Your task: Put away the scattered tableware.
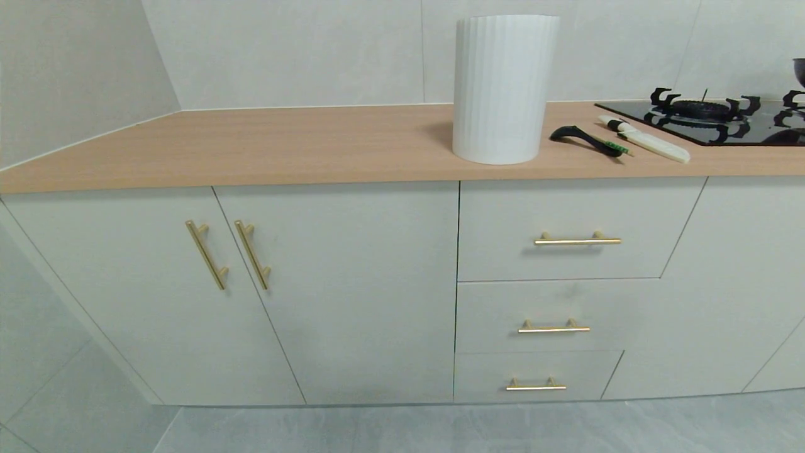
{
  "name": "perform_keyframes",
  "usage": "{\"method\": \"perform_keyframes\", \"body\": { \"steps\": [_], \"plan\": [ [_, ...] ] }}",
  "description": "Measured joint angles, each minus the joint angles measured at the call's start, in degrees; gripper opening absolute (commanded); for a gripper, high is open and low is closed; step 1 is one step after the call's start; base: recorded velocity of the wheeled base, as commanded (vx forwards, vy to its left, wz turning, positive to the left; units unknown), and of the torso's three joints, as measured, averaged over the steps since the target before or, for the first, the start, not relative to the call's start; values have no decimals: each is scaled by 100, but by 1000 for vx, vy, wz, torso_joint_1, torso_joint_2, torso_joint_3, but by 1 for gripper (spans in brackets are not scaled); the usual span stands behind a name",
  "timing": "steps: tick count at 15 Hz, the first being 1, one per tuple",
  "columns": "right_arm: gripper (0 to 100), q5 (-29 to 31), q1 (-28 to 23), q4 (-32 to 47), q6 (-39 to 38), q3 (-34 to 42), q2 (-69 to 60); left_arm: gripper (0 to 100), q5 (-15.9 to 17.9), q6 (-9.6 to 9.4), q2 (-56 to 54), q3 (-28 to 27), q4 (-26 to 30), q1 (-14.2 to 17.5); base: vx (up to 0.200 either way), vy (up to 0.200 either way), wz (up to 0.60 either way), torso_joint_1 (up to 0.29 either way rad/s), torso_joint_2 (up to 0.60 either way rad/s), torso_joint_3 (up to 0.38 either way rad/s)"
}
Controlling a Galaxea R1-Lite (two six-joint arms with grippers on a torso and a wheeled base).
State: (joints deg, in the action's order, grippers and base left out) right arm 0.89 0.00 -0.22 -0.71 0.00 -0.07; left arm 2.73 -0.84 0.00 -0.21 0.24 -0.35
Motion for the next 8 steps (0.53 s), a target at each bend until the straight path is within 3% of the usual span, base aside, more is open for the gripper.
{"method": "perform_keyframes", "body": {
  "steps": [8],
  "plan": [
    [100,0,0,0,9,0,0,100,0,-2,0,2,0,0,0,0,0,0,0,0]
  ]
}}
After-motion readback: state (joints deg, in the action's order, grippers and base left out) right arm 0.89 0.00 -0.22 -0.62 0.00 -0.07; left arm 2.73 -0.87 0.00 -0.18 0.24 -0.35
